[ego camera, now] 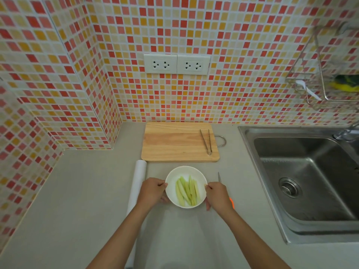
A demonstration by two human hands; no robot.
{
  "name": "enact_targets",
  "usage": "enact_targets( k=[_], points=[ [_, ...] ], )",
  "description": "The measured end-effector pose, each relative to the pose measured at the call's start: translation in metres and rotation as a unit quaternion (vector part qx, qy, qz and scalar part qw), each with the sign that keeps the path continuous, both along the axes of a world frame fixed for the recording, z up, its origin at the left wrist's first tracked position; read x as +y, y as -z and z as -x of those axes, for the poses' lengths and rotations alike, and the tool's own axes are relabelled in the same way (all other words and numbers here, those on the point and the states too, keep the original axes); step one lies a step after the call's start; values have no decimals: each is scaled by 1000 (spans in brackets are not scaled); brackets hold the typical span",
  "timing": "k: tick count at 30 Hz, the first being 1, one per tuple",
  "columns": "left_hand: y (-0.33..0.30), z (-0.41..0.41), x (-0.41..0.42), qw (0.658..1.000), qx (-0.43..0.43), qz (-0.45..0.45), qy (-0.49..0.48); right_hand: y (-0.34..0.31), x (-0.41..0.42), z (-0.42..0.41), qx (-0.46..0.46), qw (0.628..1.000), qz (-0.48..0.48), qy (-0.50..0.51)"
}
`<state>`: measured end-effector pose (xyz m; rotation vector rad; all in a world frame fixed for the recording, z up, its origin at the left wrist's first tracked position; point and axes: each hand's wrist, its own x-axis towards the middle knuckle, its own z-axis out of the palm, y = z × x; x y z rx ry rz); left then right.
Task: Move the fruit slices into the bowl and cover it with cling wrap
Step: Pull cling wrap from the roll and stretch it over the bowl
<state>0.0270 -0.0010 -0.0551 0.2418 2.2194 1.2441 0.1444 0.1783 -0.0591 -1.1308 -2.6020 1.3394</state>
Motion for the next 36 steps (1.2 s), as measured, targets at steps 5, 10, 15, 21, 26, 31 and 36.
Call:
enact_targets(
  k=[5, 10, 15, 21, 26, 31, 36],
  points=[
    [0, -4, -1, 1000, 3, 5, -3, 1, -5, -3, -5, 1000, -5, 1],
    [2, -4, -3, 1000, 3, 1, -6, 0, -6, -5, -1, 1000, -3, 5],
    [4, -3, -4, 1000, 2, -12, -16, 0, -7, -5, -5, 1000, 6, 4],
    [5, 6, -28, 981, 146, 66, -107, 0, 0, -10, -1, 999, 31, 30],
    [14, 14, -61, 946, 190, 246, -93, 0, 12, -11, -1, 997, 43, 66],
    [30, 16, -70, 956, 109, 269, -39, -6, 15, -7, 4, 996, 47, 76],
    [24, 14, -72, 976, 87, 187, -77, -14, 17, -6, 29, 995, 29, 86]
  ],
)
